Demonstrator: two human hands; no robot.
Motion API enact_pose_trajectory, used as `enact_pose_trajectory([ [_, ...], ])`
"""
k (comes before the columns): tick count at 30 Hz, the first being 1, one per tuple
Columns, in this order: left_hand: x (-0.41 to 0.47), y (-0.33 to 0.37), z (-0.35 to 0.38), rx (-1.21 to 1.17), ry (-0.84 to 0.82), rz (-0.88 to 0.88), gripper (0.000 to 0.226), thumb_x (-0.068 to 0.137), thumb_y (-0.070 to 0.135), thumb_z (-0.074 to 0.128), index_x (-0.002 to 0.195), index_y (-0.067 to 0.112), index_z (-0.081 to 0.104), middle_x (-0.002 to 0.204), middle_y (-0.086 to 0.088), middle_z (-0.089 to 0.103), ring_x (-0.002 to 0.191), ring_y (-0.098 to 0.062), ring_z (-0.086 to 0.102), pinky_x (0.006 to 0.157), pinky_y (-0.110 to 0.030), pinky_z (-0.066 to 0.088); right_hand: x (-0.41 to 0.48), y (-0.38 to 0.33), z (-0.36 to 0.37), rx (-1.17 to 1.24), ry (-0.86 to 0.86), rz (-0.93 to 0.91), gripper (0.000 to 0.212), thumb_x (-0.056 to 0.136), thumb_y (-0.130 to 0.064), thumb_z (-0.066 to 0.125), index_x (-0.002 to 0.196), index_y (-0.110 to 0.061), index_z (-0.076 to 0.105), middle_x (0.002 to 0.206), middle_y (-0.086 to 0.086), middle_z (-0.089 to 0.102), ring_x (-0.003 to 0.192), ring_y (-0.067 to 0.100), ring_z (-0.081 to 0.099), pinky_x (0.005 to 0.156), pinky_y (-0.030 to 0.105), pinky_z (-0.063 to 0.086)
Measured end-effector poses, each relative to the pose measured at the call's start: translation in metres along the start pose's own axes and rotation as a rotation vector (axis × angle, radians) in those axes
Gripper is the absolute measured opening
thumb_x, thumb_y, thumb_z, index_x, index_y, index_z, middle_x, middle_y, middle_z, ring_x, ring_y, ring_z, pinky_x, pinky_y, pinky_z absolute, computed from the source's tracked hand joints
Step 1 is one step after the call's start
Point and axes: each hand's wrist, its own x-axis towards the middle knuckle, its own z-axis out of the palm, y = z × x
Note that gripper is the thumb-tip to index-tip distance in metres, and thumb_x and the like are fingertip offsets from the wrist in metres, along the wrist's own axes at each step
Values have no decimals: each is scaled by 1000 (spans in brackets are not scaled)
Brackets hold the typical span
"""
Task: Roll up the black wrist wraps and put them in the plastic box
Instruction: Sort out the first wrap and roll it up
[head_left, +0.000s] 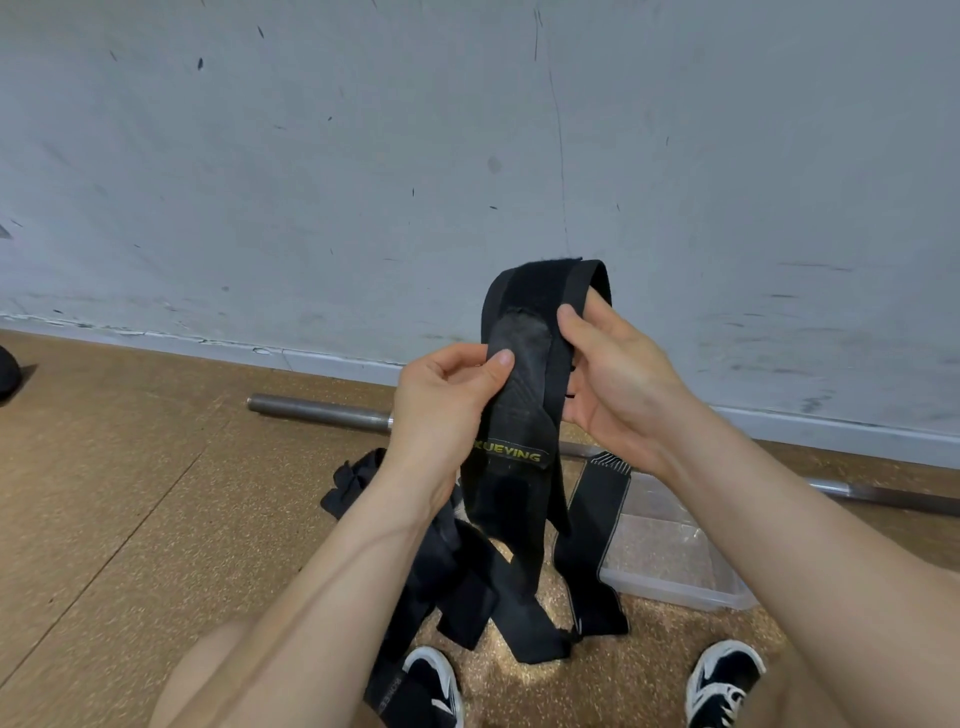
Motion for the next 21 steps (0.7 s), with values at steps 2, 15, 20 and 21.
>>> enact_pose_trajectory([
  [2,0,-1,2,19,33,8,12,88,15,74,95,7,68,84,-12,76,78,-21,73,74,-35,60,-1,0,0,-4,-22,-13,29,105,-28,45,131,-27,56,122,2,70,110,24,69,81,41,59],
  [15,3,-13,12,321,50,245,18,93,24,65,83,23,51,45,14,43,43,-4,36,53,-26,32,-4,2,2,-149,178,-20,22,99,-11,56,119,-9,64,107,12,75,99,29,72,90,51,56],
  [20,-1,-13,17,290,70,266,18,94,28,64,102,25,49,61,7,53,50,-6,47,52,-24,38,-6,5,9,-286,211,-155,34,84,-4,74,116,-11,65,102,10,75,95,26,73,86,44,59],
  [21,-2,-14,18,285,61,249,19,95,30,63,107,25,49,63,6,54,51,-5,47,53,-23,39,-5,6,10,-328,257,-183,35,83,-2,75,114,-13,65,100,9,76,94,24,73,86,45,59],
])
